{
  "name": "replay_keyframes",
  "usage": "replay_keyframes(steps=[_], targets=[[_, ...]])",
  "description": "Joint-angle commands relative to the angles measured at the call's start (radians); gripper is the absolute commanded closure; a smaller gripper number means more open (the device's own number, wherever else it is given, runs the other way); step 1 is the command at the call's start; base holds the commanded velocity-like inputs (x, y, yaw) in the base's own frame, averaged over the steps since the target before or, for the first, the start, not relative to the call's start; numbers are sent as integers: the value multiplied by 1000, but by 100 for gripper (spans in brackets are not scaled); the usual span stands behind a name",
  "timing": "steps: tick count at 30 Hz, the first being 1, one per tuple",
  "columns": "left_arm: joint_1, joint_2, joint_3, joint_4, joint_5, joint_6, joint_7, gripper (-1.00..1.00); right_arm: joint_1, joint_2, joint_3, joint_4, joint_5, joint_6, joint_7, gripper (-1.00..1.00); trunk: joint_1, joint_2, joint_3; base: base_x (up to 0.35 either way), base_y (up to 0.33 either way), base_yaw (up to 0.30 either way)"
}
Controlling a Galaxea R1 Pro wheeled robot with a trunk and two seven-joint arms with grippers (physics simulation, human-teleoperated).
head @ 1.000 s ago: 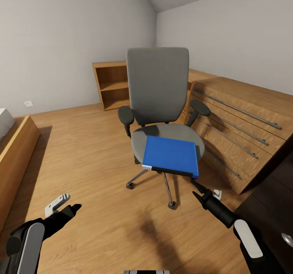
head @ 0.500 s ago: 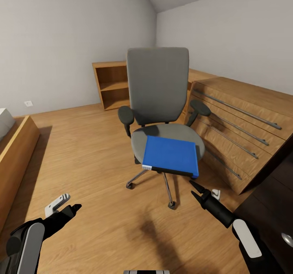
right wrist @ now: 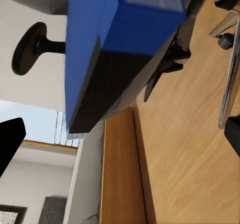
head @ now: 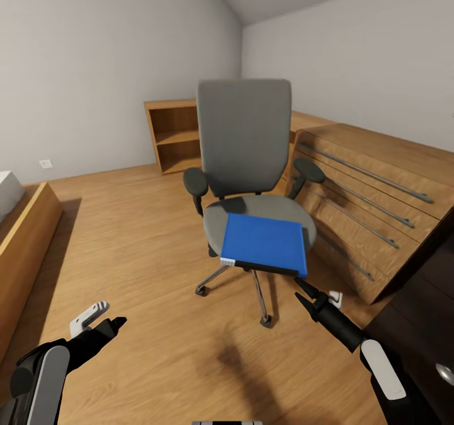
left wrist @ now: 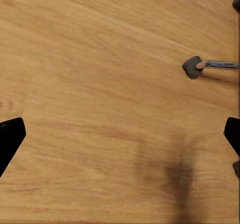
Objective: In the bedroom, organize the workspace by keeping the computer under the desk, ensuring the monitor is on the desk, placing the keyboard on the desk next to the monitor, placing the mouse on the desk next to the keyboard, moving the folder from the swivel chair onto the desk next to the mouse, stacking the notebook on top of the folder with the pen on top of the notebook, and positioning the swivel chair next to the desk.
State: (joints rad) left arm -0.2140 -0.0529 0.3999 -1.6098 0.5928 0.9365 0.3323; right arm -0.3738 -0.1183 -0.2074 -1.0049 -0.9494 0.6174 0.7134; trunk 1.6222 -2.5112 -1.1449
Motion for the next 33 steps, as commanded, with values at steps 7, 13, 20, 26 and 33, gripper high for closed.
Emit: replay_keyframes(steps=[7,13,20,26,33], targets=[[-1,-1,2,-1,11,4,8,-100,0,-1,-1,0,-3,6,2,-100,-2,0,11,0,0,0],[-1,-1,2,-1,11,4,8,-100,0,-1,-1,0,-2,5,1,-100,-2,0,11,0,0,0],[-1,-1,2,-1,11,4,8,-100,0,-1,-2,1,-2,3,-1,-100,-2,0,11,0,0,0],[-1,-1,1,-1,11,4,8,-100,0,-1,-6,3,-2,2,-2,-100,-2,0,11,102,0,0],[-1,-1,1,0,12,4,7,-100,0,-1,-12,9,-2,-1,-4,-100,-2,0,11,59,0,0]])
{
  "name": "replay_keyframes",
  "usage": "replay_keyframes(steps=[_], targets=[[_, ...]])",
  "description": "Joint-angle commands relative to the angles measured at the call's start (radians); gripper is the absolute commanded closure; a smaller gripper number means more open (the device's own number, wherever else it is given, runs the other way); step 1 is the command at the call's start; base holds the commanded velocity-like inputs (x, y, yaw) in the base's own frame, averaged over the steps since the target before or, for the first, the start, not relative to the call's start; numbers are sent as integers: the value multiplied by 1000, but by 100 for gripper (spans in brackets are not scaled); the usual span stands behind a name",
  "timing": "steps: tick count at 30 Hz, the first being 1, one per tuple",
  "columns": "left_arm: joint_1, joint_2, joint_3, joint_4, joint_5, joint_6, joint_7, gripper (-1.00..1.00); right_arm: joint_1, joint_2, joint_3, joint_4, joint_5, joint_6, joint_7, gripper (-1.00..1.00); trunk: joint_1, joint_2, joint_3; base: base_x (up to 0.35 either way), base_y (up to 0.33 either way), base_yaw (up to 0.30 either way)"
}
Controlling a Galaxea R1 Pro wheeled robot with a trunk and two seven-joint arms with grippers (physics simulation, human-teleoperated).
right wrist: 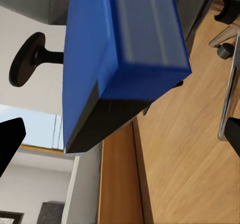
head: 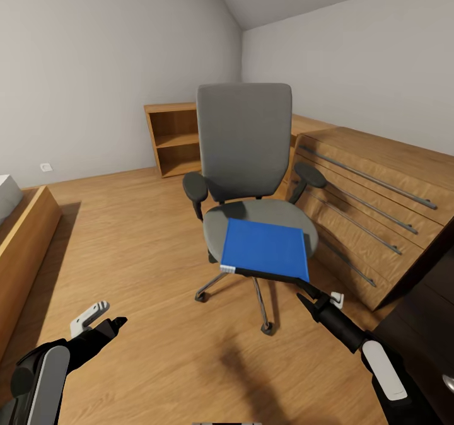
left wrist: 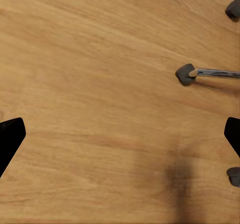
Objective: In the bedroom, organize the workspace by keeping the computer under the desk, ensuring the monitor is on the desk, placing the keyboard on the desk next to the monitor, placing the mouse on the desk next to the keyboard, moving the folder from the swivel chair onto the desk next to the mouse, stacking the notebook on top of the folder with the pen on top of the notebook, and positioning the swivel chair next to the desk.
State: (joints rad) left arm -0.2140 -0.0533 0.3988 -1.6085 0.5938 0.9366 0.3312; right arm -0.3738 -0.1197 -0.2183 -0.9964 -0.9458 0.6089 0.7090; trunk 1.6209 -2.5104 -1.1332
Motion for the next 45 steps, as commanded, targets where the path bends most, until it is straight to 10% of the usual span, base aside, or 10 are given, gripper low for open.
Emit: replay_keyframes(steps=[1,45], targets=[[-1,-1,2,-1,11,4,8,-100,-1,0,-2,2,-5,7,0,-100,0,0,-1,21,0,0],[-1,-1,3,-1,11,4,10,-100,-1,-11,-1,48,-7,5,-36,-100,-2,1,18,12,0,0]])
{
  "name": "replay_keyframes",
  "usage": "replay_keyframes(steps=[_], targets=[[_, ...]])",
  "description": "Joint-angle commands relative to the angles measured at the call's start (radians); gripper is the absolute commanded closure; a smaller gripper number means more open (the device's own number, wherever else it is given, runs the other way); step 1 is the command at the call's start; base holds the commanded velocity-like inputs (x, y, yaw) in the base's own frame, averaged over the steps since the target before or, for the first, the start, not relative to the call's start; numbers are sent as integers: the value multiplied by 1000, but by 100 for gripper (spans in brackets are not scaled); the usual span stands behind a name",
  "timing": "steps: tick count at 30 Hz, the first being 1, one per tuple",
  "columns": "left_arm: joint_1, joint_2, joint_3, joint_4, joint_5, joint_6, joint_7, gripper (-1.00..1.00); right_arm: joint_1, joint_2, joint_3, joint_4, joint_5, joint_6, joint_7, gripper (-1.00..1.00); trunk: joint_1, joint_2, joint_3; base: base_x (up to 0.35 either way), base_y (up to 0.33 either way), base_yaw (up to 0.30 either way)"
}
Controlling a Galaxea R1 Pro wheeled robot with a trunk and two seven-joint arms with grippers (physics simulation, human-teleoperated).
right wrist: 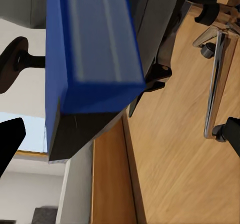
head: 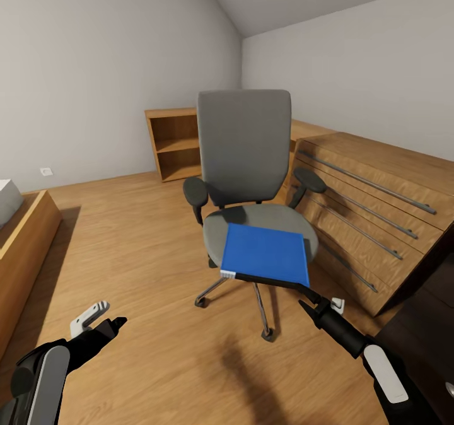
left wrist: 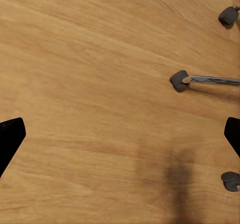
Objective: In the bedroom, organize the workspace by keeping the computer under the desk, ensuring the monitor is on the desk, placing the keyboard on the desk next to the monitor, placing the mouse on the desk next to the keyboard, moving the folder from the swivel chair onto the desk next to the mouse, stacking the notebook on top of the folder with the pen on top of the notebook, and positioning the swivel chair next to the desk.
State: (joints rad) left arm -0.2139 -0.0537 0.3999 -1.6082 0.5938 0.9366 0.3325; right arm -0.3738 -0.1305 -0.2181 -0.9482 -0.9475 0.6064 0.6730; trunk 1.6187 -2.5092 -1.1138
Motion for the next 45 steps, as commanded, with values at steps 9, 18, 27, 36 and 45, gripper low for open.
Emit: replay_keyframes(steps=[9,18,27,36,45], targets=[[-1,-1,1,-1,11,4,7,-100,-1,0,-1,0,-5,7,0,-100,0,0,-1,4,0,0],[-1,-2,1,0,11,5,7,-100,-1,0,-1,0,-4,7,0,-100,0,0,-1,85,0,0],[-1,-2,0,1,11,4,7,-100,-1,0,-1,0,-4,7,0,-100,0,0,-1,46,7,0],[-1,-2,0,1,11,4,6,-100,-1,0,-1,0,-4,7,0,-100,0,0,-1,81,17,0],[-1,-2,0,1,11,4,6,-100,-1,0,-1,1,-4,7,0,-100,0,0,-1,4,1,0]])
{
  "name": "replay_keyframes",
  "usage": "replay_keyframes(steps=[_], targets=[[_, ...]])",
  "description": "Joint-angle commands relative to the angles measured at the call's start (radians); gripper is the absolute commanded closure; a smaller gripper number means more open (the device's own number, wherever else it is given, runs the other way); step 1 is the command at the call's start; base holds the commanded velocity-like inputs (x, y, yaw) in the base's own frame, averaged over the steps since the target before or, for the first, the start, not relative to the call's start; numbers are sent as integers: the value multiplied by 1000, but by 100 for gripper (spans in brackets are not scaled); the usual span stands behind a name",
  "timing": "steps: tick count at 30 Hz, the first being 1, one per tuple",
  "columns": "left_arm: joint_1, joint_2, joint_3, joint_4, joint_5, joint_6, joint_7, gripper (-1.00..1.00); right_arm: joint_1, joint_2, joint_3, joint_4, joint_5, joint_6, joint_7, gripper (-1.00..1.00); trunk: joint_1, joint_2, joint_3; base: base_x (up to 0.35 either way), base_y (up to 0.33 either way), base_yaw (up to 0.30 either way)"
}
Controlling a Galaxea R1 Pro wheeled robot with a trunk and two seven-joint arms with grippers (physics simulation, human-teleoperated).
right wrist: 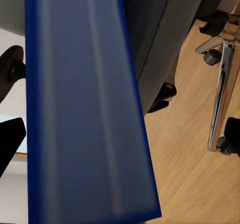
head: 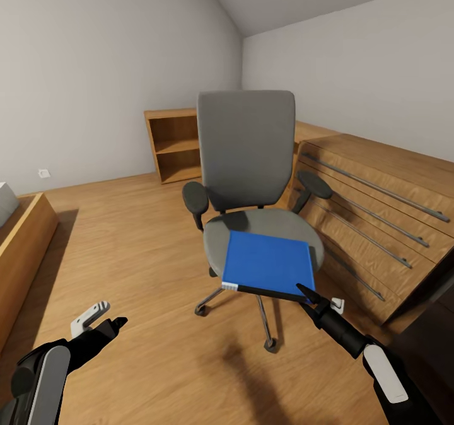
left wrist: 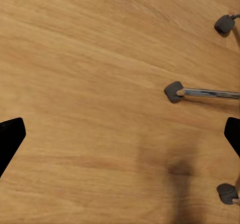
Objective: In the bedroom, organize the workspace by keeping the computer under the desk, ensuring the monitor is on the desk, placing the keyboard on the desk next to the monitor, placing the mouse on the desk next to the keyboard, moving the folder from the swivel chair onto the desk next to the mouse, stacking the notebook on top of the folder with the pen on top of the notebook, and positioning the swivel chair next to the desk.
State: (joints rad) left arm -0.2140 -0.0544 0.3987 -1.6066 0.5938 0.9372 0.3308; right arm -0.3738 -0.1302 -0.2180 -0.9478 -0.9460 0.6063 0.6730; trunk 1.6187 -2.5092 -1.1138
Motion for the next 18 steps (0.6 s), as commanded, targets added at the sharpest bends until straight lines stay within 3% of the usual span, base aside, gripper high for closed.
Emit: replay_keyframes(steps=[1,18], targets=[[-1,-1,2,-1,11,4,8,-100,-1,0,-1,0,-5,7,0,-100,0,0,-1,0,0,0],[-1,-1,2,-1,11,5,8,-100,-1,2,47,0,-8,7,0,-100,0,0,-1,0,0,0]])
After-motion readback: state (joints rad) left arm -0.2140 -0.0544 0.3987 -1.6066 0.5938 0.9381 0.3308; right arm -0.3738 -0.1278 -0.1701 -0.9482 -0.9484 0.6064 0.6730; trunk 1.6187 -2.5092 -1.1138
